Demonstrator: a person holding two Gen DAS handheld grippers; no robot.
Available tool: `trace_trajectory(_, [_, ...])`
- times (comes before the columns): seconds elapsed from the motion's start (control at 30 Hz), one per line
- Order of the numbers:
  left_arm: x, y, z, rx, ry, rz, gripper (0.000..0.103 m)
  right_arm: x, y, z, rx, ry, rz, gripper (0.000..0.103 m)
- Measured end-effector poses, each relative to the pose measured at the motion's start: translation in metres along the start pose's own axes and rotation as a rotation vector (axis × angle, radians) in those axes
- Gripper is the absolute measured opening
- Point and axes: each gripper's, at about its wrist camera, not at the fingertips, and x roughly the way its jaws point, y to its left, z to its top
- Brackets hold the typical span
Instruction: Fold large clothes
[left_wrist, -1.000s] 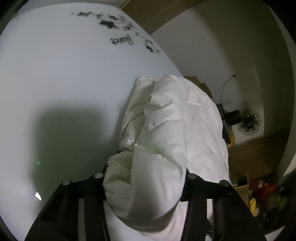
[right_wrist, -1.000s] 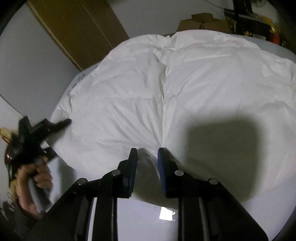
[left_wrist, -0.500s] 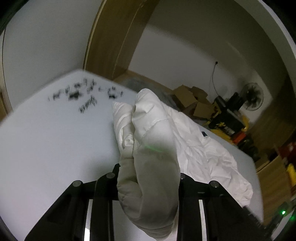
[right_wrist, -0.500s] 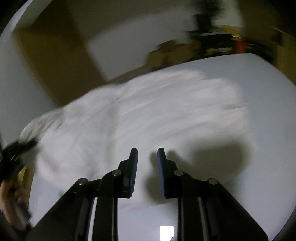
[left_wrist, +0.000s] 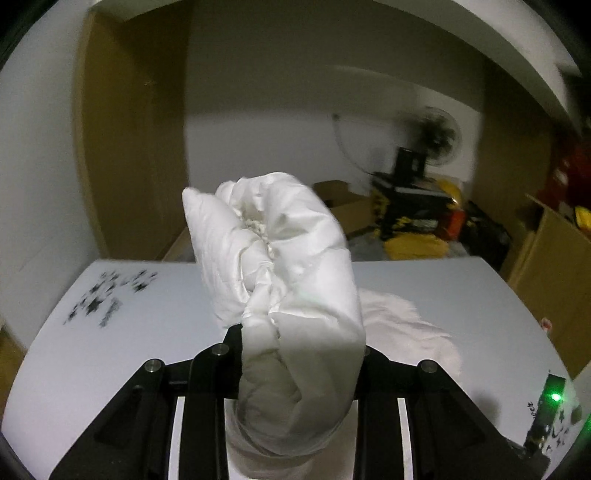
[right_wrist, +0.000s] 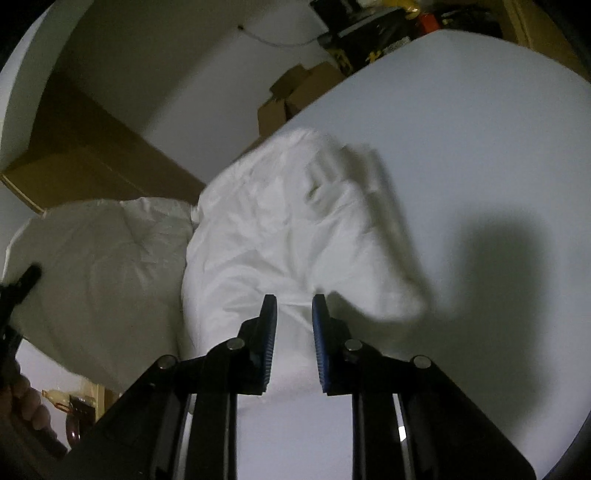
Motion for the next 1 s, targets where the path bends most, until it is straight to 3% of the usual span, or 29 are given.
trace_trajectory(0.17, [0.019,-0.110,-0.037,0.143,0.016,-0.048,0.031,-0.050,-0.040,-0.008,0.062,-0.041,-0.013,0.021])
trace_trajectory(0.27, [0.044,-0.163,-0.073,0.228,0.087,-0.084,0.030,-0.078,-0.069,-0.018,0.100,-0.055,-0.030,0.021])
trace_trajectory(0.37, [0.074,-0.188,-0.107,0.261,0.186,-0.107,0.030,-0.095,-0.088,-0.025,0.128,-0.063,-0.051,0.021])
trace_trajectory(0.43, [0.087,-0.201,-0.126,0.314,0.178,-0.086,0.029,-0.104,-0.098,-0.028,0.142,-0.068,-0.057,0.021])
trace_trajectory(0.6, [0.093,-0.198,-0.135,0.309,0.184,-0.101,0.032,-0.112,-0.106,-0.035,0.165,-0.070,-0.064,0.023])
trace_trajectory(0.63, [0.088,-0.196,-0.133,0.306,0.176,-0.123,0.037,-0.114,-0.105,-0.036,0.164,-0.068,-0.062,0.026])
trace_trajectory(0.67, [0.085,-0.191,-0.131,0.308,0.173,-0.152,0.042,-0.114,-0.103,-0.037,0.164,-0.071,-0.055,0.037])
trace_trajectory(0.7, [0.081,-0.187,-0.130,0.307,0.175,-0.189,0.063,-0.113,-0.102,-0.034,0.163,-0.074,-0.051,0.055])
trace_trajectory(0.73, [0.072,-0.183,-0.129,0.298,0.176,-0.239,0.093,-0.118,-0.097,-0.034,0.160,-0.085,-0.042,0.063])
trace_trajectory(0.77, [0.062,-0.178,-0.127,0.287,0.170,-0.296,0.103,-0.119,-0.095,-0.022,0.159,-0.102,-0.034,0.073])
trace_trajectory(0.87, [0.021,-0.153,-0.127,0.270,0.143,-0.389,0.103,-0.126,-0.075,-0.009,0.116,-0.133,-0.024,0.075])
trace_trajectory(0.9, [0.002,-0.138,-0.128,0.254,0.141,-0.463,0.103,-0.128,-0.070,-0.002,0.101,-0.137,-0.014,0.075])
trace_trajectory(1.0, [-0.031,-0.100,-0.133,0.225,0.147,-0.540,0.103,-0.133,-0.040,0.017,0.030,-0.130,0.024,0.076])
